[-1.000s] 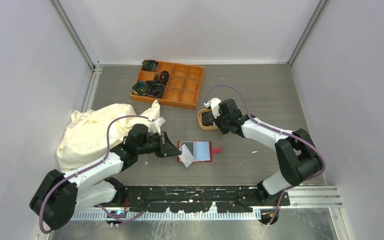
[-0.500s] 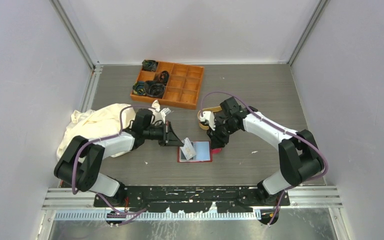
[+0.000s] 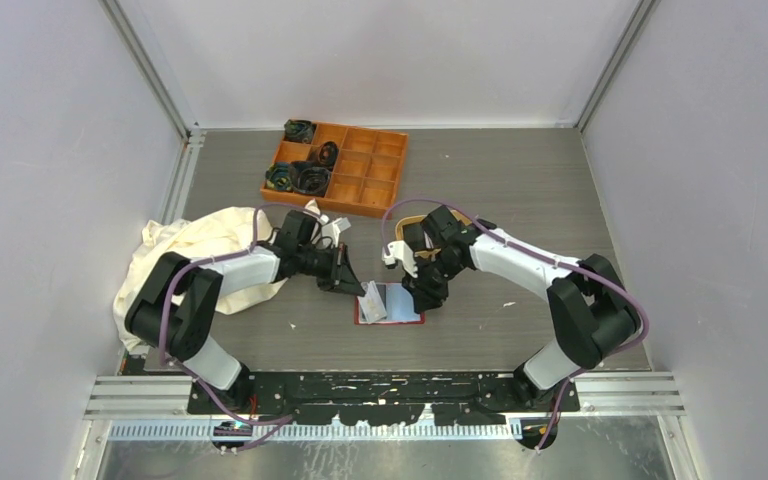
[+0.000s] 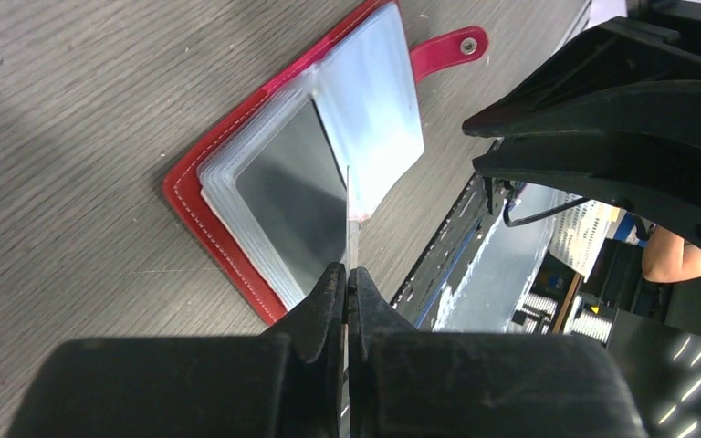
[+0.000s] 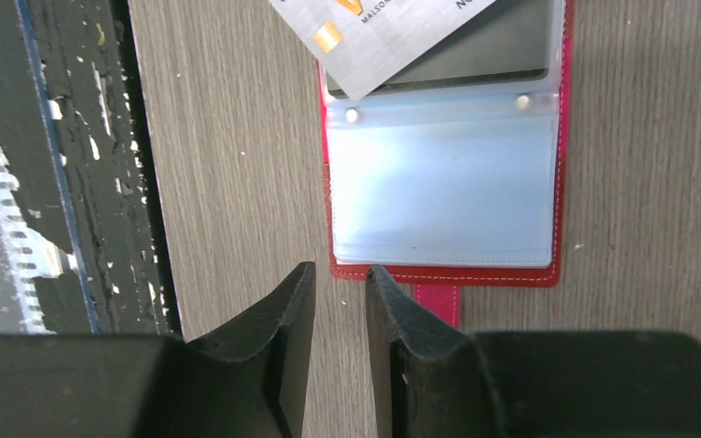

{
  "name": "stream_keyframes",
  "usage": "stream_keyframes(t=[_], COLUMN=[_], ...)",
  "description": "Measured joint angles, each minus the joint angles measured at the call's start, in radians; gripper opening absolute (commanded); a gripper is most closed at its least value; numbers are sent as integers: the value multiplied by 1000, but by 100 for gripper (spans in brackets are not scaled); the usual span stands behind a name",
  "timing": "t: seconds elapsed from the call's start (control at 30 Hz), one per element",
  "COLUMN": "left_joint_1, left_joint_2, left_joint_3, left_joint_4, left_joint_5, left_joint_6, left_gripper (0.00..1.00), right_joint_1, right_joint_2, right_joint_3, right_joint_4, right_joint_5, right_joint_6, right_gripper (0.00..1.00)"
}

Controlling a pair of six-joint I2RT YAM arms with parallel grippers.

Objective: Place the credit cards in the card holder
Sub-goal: Insert the credit card into the card holder.

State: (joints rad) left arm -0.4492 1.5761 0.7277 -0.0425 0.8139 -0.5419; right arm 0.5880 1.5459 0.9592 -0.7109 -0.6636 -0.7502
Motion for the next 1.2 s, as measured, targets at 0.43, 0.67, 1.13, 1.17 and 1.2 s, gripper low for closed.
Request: stream_keyframes(t=[0.43, 0.67, 1.13, 1.17, 1.2], left_joint_1=[0, 0, -19, -21, -22], left_joint_2=[59, 93, 163, 168, 172], left_joint_3=[42, 68, 133, 137, 140], left_joint_4=[-52, -54, -94, -98, -102], left_joint_5=[16, 21, 17, 17, 17], left_joint_6=[27, 27, 35, 36, 38], left_gripper=[0, 0, 0, 0, 0], right_joint_1=[51, 68, 74, 74, 74], right_joint_2=[59, 80, 80, 80, 80], right_joint_3=[0, 0, 1, 1, 1], right_joint_4=[19, 18, 18, 18, 18], right_joint_5=[138, 183, 200, 200, 200], right_joint_6=[0, 0, 0, 0, 0], right_gripper=[33, 33, 33, 33, 33])
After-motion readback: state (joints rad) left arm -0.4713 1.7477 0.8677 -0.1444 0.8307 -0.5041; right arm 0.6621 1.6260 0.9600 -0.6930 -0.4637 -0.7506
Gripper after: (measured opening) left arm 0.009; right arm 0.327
